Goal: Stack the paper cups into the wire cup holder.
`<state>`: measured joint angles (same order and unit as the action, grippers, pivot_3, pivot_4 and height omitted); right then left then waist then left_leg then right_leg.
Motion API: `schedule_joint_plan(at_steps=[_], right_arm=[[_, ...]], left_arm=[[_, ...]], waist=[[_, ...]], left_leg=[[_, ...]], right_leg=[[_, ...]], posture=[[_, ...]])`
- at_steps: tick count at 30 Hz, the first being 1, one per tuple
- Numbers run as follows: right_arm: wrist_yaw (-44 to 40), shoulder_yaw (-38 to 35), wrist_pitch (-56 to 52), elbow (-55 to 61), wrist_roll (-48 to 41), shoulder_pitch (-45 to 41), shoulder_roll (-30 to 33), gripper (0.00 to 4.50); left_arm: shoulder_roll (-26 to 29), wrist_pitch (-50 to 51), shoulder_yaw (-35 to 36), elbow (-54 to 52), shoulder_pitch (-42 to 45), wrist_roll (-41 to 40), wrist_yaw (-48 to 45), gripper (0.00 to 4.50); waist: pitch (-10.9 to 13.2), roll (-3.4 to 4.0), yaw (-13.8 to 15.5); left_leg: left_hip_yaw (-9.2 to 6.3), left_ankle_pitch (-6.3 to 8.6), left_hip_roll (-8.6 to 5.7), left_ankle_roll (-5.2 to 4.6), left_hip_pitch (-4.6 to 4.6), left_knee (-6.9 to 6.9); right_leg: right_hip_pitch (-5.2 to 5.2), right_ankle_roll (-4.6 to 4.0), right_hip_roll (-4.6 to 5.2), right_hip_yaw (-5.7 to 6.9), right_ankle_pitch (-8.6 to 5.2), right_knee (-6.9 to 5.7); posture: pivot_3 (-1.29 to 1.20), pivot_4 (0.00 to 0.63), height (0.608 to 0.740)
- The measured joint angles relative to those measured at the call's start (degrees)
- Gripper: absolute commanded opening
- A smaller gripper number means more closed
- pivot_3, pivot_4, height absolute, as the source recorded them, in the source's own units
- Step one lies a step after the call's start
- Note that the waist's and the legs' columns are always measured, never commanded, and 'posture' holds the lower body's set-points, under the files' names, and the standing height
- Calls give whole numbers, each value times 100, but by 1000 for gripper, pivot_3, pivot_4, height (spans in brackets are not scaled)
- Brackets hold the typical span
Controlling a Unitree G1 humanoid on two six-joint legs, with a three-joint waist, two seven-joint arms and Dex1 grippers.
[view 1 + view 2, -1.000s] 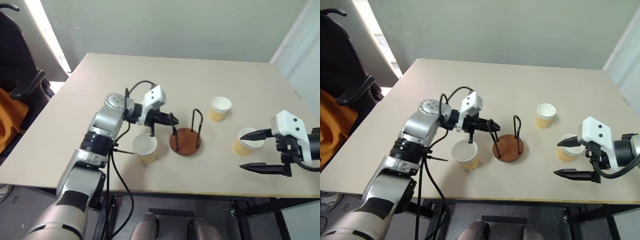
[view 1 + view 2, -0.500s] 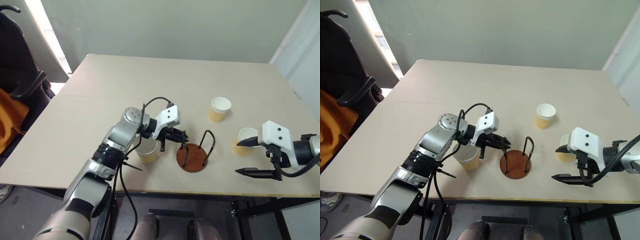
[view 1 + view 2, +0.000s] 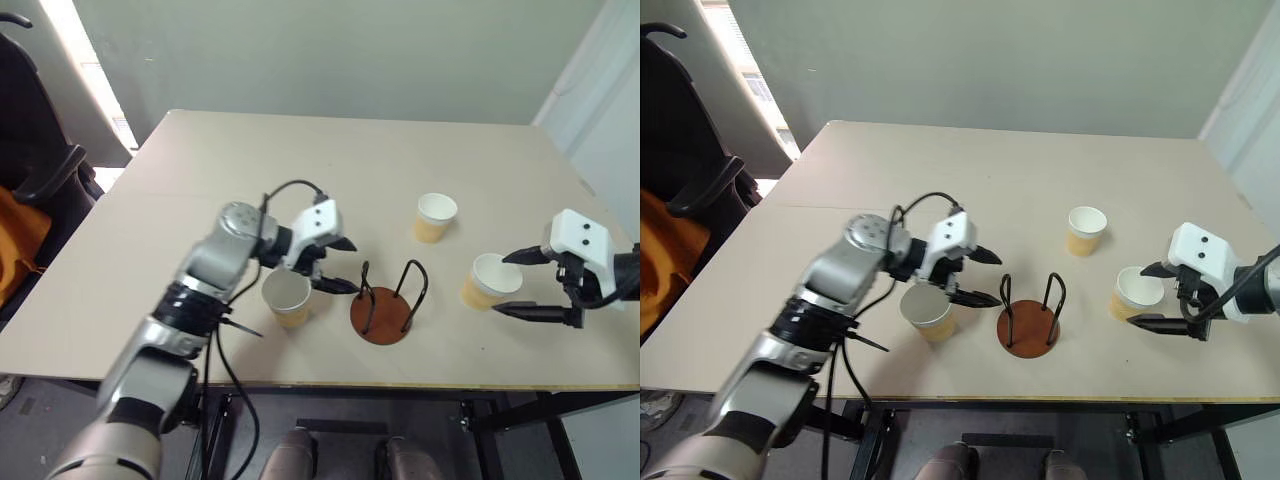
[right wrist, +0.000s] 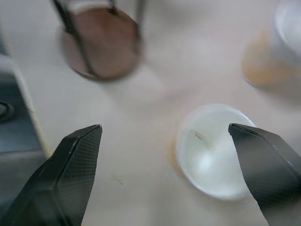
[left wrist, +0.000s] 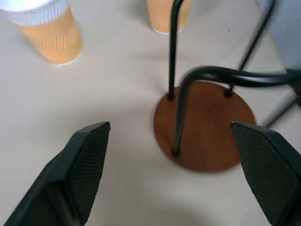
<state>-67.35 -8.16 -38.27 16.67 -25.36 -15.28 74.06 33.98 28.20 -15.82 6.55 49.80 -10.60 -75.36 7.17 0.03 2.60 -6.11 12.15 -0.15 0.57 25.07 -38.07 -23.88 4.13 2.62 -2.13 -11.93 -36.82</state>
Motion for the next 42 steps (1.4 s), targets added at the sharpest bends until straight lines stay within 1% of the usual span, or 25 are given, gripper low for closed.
schedule_joint_plan(at_steps=[3,5,8,10,13,16,19,22,26,27,31,34,35,37,39,40,42], right_arm=[[-88,462,252,-397,334,-263,-4,4500],[-161,792,412,-651,563,-572,-100,4500],[-269,1273,618,-1027,931,-902,-362,4500],[-314,1540,718,-1244,1110,-1059,-567,4500],[-428,1807,840,-1490,1323,-1230,-790,4500],[-495,1988,997,-1673,1551,-1367,-898,3909],[-525,2129,1139,-1875,1801,-1494,-1050,2859],[-597,2195,1193,-1922,1887,-1605,-1117,1803],[-862,2184,1251,-1954,1879,-1746,-1039,261],[-965,2178,1260,-1957,1866,-1746,-993,54],[-1381,2033,1228,-1911,1651,-1833,-865,54],[-1764,1905,1121,-1790,1361,-2338,-800,54],[-1920,1855,1029,-1758,1219,-2670,-808,54],[-2228,1777,850,-1670,847,-3636,-874,54],[-2405,1750,832,-1557,551,-4521,-1087,54],[-2436,1772,868,-1441,435,-4752,-1185,54],[-2472,2014,976,-1270,309,-4932,-1427,54]], left_arm=[[393,161,299,-277,-33,-250,-104,4466],[742,515,608,-692,-124,-653,-304,4466],[1186,1049,1095,-1631,-160,-1391,-498,4466],[1455,1217,1219,-2036,-241,-1547,-462,4466],[1743,1483,1287,-2332,-532,-1734,-349,4466],[1899,1641,1300,-2459,-636,-1879,-189,4500],[1994,1718,1335,-2531,-654,-1927,-24,4500],[2070,1738,1338,-2557,-692,-1954,93,4500],[2134,1710,1336,-2532,-788,-1940,208,4500],[2135,1689,1336,-2507,-802,-1931,222,4500],[2134,1626,1335,-2389,-812,-1900,339,4500],[2139,1579,1345,-2358,-843,-1907,371,4500],[2153,1568,1364,-2356,-861,-1915,382,4500],[2192,1544,1392,-2354,-889,-1926,404,4500],[2252,1526,1440,-2357,-945,-1956,397,4500],[2260,1520,1450,-2360,-961,-1972,394,4500],[2282,1517,1462,-2359,-989,-2019,386,4500]], waist=[[1,2,-8],[1,1,-30],[0,2,-40],[-1,8,-42],[1,14,-60],[1,15,-63],[2,15,-71],[5,21,-78],[5,22,-79],[5,22,-78],[7,24,-87],[10,29,-107],[10,30,-114],[14,37,-152],[7,25,-185],[4,20,-188],[1,14,-191]], left_leg=[[0,2,0,-3,2,2],[0,5,1,-5,4,2],[0,12,0,-10,0,2],[0,13,1,-11,-5,4],[1,13,1,-12,-11,7],[0,18,2,-10,-11,8],[1,27,2,-5,-12,10],[1,26,2,-3,-13,13],[-1,26,2,2,-13,15],[0,27,2,3,-12,15],[1,29,1,10,-12,22],[3,23,2,19,-12,37],[3,21,1,22,-12,44],[8,12,0,28,-10,68],[6,2,11,36,-23,100],[2,1,21,38,-24,103],[-5,3,32,41,-28,105]], right_leg=[[-3,-3,2,-1,-1,1],[-6,-5,2,0,-2,1],[-3,-9,6,1,-4,2],[-3,-13,15,2,-6,-1],[-5,-27,32,19,-8,-10],[-5,-55,43,34,-10,-8],[-6,-96,47,39,-17,-6],[-7,-102,48,40,-13,-7],[-7,-109,48,42,-15,-6],[-7,-110,48,42,-17,-5],[-11,-117,48,41,-21,-4],[-20,-121,47,40,-23,-6],[-24,-126,47,40,-26,-7],[-44,-132,46,33,-29,-10],[-45,-155,38,41,-42,-10],[-42,-166,34,52,-49,-11],[-42,-182,28,57,-58,-14]], posture=[[0,150,740],[0,150,740],[0,150,740],[0,150,740],[0,150,740],[0,150,740],[0,150,740],[0,150,740],[0,150,740],[0,150,740],[0,150,740],[0,150,740],[0,150,740],[0,150,740],[0,150,740],[0,150,740],[0,150,740]])
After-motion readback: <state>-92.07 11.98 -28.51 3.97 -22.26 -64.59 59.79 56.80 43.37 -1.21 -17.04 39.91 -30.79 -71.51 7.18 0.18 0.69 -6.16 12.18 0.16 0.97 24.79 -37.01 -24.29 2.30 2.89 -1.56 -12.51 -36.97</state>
